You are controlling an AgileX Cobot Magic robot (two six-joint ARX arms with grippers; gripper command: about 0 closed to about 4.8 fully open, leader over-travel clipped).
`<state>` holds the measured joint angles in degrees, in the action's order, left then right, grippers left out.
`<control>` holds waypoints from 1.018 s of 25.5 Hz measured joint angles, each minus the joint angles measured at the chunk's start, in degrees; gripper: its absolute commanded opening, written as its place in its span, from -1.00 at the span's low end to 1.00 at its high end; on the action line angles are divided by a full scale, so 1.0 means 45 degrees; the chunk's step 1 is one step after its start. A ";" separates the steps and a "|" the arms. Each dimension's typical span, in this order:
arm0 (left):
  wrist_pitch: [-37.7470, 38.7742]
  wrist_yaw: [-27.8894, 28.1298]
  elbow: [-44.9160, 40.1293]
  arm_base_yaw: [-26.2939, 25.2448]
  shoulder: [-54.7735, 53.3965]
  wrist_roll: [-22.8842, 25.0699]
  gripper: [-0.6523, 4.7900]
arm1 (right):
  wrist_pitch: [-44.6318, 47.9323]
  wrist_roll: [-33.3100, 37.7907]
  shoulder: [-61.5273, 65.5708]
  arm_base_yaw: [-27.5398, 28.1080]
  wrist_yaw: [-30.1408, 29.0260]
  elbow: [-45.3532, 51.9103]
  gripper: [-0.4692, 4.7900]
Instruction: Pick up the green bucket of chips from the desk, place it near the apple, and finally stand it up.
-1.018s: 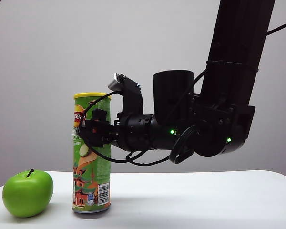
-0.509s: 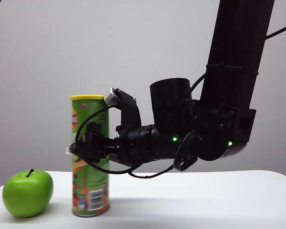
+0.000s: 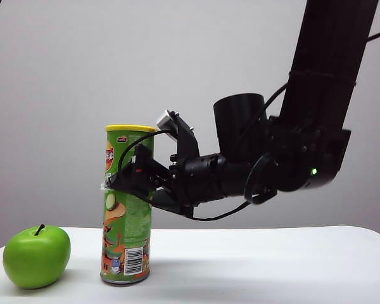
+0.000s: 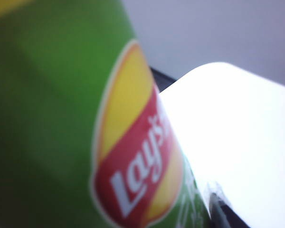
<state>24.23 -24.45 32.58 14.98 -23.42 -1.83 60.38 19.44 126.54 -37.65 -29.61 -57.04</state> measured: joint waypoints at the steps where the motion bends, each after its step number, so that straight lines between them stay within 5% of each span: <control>1: 0.0000 0.0000 0.0000 0.0000 0.0000 0.0000 -0.78 | -0.0248 0.0000 -0.0073 0.0019 -0.0369 -0.0005 1.00; 26: 0.0058 0.0000 0.0000 0.0000 0.0005 0.0000 -0.78 | -0.2594 -0.3444 -0.0175 -0.0053 -0.0340 0.0019 1.00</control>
<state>24.49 -24.45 32.58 14.98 -23.40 -1.83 48.71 3.95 125.75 -37.89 -31.14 -56.95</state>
